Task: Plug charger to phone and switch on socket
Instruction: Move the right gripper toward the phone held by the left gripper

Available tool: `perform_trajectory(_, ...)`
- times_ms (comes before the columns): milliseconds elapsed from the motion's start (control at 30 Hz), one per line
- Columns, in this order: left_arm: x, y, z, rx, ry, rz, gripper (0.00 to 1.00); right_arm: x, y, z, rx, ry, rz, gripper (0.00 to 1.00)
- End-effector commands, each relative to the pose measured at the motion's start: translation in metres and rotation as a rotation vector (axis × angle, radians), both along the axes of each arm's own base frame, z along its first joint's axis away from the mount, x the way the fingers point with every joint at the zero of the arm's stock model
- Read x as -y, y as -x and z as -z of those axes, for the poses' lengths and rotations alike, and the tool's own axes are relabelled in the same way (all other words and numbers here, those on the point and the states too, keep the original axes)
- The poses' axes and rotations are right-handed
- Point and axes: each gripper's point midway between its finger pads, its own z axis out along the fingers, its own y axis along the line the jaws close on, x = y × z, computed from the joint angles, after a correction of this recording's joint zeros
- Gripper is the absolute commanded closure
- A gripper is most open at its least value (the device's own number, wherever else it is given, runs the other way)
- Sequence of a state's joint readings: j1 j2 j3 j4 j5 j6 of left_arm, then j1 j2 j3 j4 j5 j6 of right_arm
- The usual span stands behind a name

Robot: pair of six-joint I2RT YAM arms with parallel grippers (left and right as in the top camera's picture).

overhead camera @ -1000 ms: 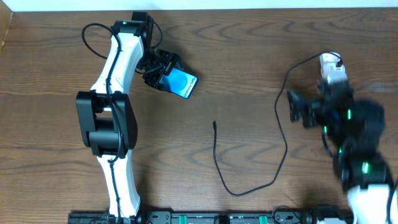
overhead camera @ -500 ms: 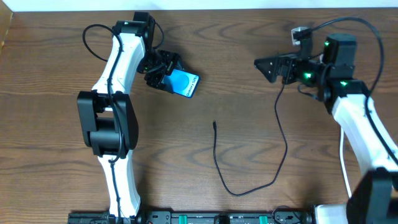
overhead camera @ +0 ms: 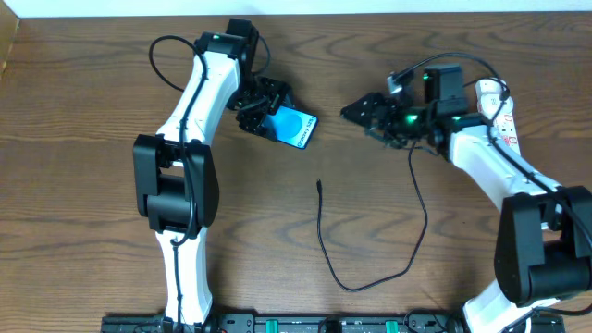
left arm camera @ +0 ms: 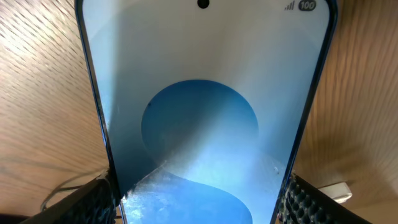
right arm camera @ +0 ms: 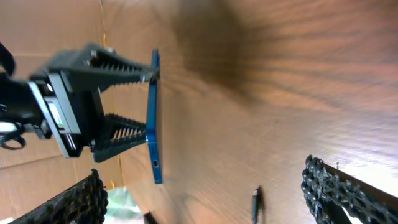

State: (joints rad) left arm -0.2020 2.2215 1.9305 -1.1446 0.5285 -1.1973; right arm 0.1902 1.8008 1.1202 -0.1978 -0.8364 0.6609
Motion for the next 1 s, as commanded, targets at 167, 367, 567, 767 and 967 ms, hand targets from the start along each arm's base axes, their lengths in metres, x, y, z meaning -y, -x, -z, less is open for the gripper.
perform_trajectory(167, 0.023, 0.003, -0.021, 0.016, -0.013, -0.048, 0.92, -0.034, 0.012, 0.001, -0.008, 0.009, -0.060, 0.03)
perform_trajectory(367, 0.042, 0.007, -0.021, 0.013, -0.007, -0.050, 0.92, -0.040, 0.014, 0.006, 0.001, 0.043, -0.056, 0.09)
perform_trajectory(567, 0.055, 0.013, -0.022, -0.005, -0.003, -0.062, 0.93, -0.040, 0.013, 0.007, 0.003, 0.056, -0.049, 0.16)
perform_trajectory(767, 0.070, 0.020, -0.025, -0.034, 0.031, -0.063, 0.92, -0.037, 0.011, 0.011, 0.003, 0.078, -0.034, 0.16)
perform_trajectory(967, 0.083, 0.027, -0.033, -0.068, 0.113, -0.044, 0.93, -0.038, 0.011, 0.012, 0.006, 0.090, -0.028, 0.16)
